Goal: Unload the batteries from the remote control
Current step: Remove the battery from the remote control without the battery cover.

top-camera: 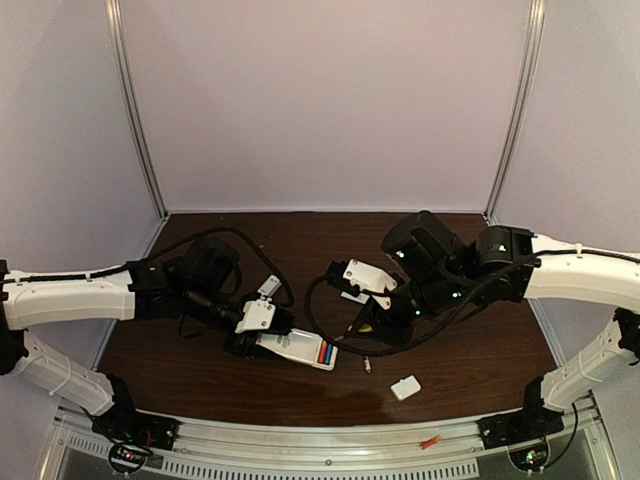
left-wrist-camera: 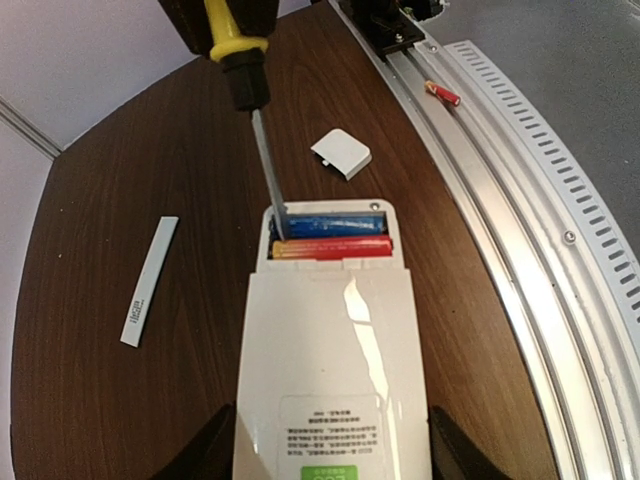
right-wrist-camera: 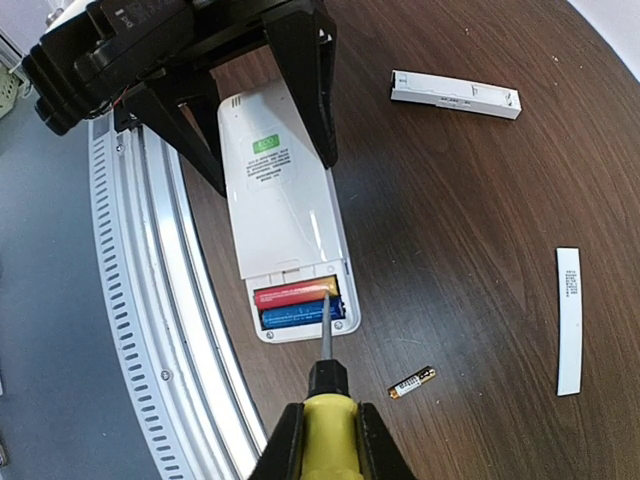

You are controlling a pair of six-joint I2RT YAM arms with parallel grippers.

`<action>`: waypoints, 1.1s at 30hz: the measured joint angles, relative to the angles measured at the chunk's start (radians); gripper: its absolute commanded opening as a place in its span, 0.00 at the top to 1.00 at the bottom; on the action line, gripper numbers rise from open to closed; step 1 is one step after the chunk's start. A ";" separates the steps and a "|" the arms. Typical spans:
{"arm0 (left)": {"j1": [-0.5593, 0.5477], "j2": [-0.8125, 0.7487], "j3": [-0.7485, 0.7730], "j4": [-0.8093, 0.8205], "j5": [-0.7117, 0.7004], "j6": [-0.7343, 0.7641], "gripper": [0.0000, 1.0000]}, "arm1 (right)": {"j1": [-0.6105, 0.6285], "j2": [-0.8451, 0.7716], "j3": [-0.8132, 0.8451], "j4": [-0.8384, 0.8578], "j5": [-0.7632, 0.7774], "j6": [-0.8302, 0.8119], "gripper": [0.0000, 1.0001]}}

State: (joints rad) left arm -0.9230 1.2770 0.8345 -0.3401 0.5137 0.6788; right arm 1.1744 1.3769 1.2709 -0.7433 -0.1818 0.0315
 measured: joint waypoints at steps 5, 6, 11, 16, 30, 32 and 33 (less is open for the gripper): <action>0.000 0.000 0.000 0.000 -0.001 0.000 1.00 | 0.004 0.000 0.000 0.000 0.013 0.002 1.00; 0.000 0.000 0.000 0.000 -0.002 0.000 1.00 | 0.004 0.000 0.000 0.000 0.016 0.002 1.00; 0.000 0.000 0.000 0.000 -0.002 0.000 1.00 | 0.005 0.000 0.000 0.005 0.040 0.003 1.00; 0.000 0.000 0.000 0.004 -0.005 0.000 1.00 | 0.005 -0.006 0.000 0.007 0.059 0.004 1.00; 0.000 -0.002 0.000 0.010 -0.006 0.000 1.00 | 0.006 -0.018 -0.014 0.015 0.066 0.011 1.00; 0.000 -0.002 0.000 0.011 -0.007 0.000 1.00 | 0.006 -0.021 -0.014 0.015 0.068 0.015 1.00; 0.000 -0.002 0.000 0.015 -0.007 0.000 1.00 | 0.006 -0.024 -0.014 0.015 0.069 0.017 1.00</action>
State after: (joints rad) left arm -0.9230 1.2751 0.8345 -0.3252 0.5068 0.6788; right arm 1.1809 1.3533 1.2564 -0.7284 -0.1123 0.0483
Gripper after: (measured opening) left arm 0.572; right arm 0.159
